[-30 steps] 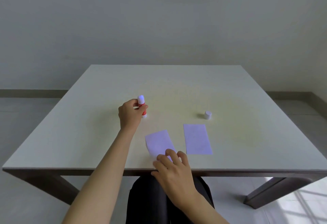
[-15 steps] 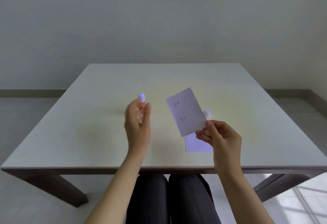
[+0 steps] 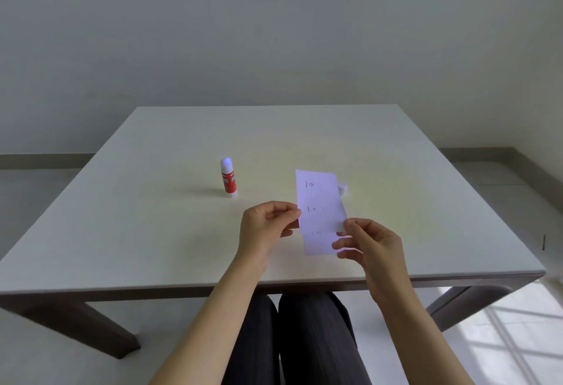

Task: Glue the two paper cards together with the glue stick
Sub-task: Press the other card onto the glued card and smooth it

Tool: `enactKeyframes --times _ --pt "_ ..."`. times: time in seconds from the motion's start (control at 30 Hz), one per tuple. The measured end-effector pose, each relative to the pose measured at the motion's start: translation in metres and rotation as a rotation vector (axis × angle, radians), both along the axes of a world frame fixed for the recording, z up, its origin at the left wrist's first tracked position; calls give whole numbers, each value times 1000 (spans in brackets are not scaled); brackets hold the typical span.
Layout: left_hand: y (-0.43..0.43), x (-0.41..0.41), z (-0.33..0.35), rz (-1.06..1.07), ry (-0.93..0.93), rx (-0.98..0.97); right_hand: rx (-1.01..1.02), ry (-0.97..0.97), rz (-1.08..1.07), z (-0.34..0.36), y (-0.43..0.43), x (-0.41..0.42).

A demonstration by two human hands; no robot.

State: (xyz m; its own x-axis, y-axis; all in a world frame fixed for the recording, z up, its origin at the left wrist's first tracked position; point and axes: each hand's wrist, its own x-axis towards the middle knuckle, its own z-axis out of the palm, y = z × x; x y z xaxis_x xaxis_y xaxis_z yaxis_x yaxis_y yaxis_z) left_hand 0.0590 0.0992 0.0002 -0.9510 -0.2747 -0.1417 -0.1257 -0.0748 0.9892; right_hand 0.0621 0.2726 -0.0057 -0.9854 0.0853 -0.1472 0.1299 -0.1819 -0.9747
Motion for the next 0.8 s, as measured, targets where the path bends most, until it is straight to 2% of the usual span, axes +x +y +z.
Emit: enactKeyframes --times 0.2,0.27,0.4,0.8 --pt "10 -4 -16 16 -14 -287 595 37 -29 -12 13 -13" --pt "13 -4 -22 15 -5 -380 734 58 -32 -17 15 -14" --pt "15 -7 -30 19 -7 -484 851 15 -15 -24 15 -17" --pt "12 -12 -36 18 -23 -505 1019 30 -30 -32 9 -20"
